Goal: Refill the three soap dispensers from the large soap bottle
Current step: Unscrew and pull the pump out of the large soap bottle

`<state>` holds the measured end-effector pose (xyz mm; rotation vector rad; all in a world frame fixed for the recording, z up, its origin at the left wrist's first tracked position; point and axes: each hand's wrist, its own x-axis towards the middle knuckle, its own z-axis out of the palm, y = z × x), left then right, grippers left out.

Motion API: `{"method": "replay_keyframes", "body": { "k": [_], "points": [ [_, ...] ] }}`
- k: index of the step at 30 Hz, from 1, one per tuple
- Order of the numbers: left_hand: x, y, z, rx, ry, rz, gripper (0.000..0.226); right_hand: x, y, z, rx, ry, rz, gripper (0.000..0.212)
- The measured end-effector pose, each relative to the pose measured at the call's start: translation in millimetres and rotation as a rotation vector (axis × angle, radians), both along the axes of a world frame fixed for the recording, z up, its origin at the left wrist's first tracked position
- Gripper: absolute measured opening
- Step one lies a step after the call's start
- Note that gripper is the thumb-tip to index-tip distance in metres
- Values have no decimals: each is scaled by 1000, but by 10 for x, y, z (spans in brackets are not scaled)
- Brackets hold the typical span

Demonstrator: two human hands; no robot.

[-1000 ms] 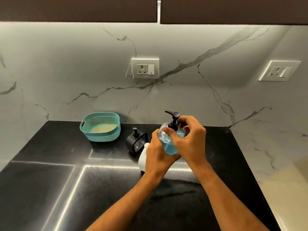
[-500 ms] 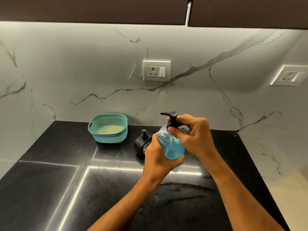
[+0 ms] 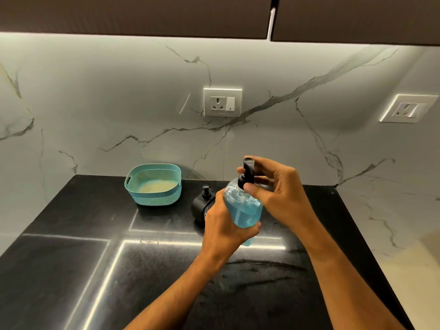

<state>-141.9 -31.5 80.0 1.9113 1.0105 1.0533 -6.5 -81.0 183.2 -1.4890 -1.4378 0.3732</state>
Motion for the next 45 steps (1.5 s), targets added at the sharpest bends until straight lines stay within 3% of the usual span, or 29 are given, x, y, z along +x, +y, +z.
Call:
{"method": "replay_keyframes", "body": {
  "k": [4, 8, 11, 14, 17, 21, 26, 30, 32, 36, 40, 42, 45],
  "points": [
    [25, -34, 15, -5, -1, -10, 91, -93, -45, 17, 49, -144, -163, 60],
    [33, -58, 24, -7, -3, -15, 90, -115, -103, 20, 99, -74, -160, 49],
    [42, -58, 12, -12, -14, -18, 91, -83, -147, 73, 51, -26, -87, 66],
    [66, -72, 14, -14, 1, -23, 93, -113, -160, 91, 14, -73, -180, 82],
    [83, -95, 19, -10, 6, -32, 95, -146, -172, 80, 60, -14, -253, 67],
    [91, -124, 16, -3, -3, -31, 95, -81, -204, 61, 19, 172, -153, 64],
    [110, -143, 26, 0, 8, -43, 98, -141, -228, 33, 40, 5, -296, 54],
    [125, -149, 33, -8, 4, -41, 97, -138, -236, -14, 77, 57, -277, 31],
    [131, -147, 32, -14, -2, -36, 96, -129, -240, 4, 67, 85, -241, 33],
    [142, -143, 43, -6, 4, -39, 96, -163, -211, 26, 96, -42, -291, 55],
    [143, -135, 61, 0, 0, -46, 95, -158, -199, -10, 114, -16, -298, 41],
    [141, -130, 64, -4, 0, -44, 97, -158, -210, 7, 99, 34, -259, 48],
    [143, -129, 61, -2, 5, -47, 97, -153, -210, 28, 105, -41, -268, 57]
  ]
}}
